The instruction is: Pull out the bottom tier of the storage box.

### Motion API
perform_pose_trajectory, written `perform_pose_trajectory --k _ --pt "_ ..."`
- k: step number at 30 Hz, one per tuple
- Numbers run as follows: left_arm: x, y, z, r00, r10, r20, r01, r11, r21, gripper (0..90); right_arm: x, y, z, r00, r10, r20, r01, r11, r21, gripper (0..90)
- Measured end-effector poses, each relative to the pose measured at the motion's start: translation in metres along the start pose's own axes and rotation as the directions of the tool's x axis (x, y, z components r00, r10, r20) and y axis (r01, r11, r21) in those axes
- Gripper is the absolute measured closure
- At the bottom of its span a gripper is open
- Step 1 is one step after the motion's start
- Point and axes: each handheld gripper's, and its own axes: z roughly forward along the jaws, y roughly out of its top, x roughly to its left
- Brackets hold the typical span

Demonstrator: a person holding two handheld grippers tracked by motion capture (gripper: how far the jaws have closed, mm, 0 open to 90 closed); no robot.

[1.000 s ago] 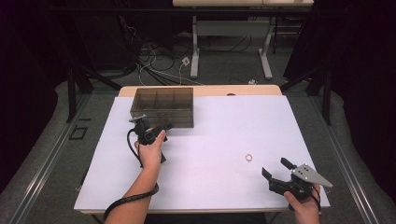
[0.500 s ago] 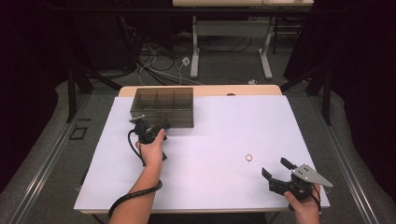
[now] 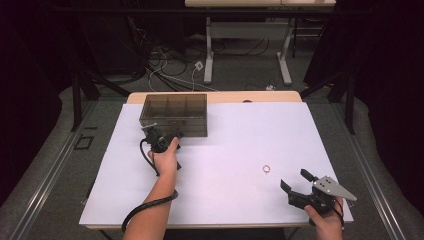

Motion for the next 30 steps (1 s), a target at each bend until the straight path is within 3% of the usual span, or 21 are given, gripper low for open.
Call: perform_pose_trajectory --k 17,30 --pt "0.001 -0.002 0.010 0.9994 -0.009 -0.032 0.009 1.0000 -0.002 60.7 0.000 0.000 0.000 1.0000 -0.007 -0.003 0.007 1.000 -0.001 14.7" --pt "0.008 -0.002 0.014 0.9993 -0.033 -0.017 0.033 0.9994 0.000 65.8 0.000 0.000 0.000 0.9999 -0.009 -0.004 0.009 1.000 0.000 14.7"
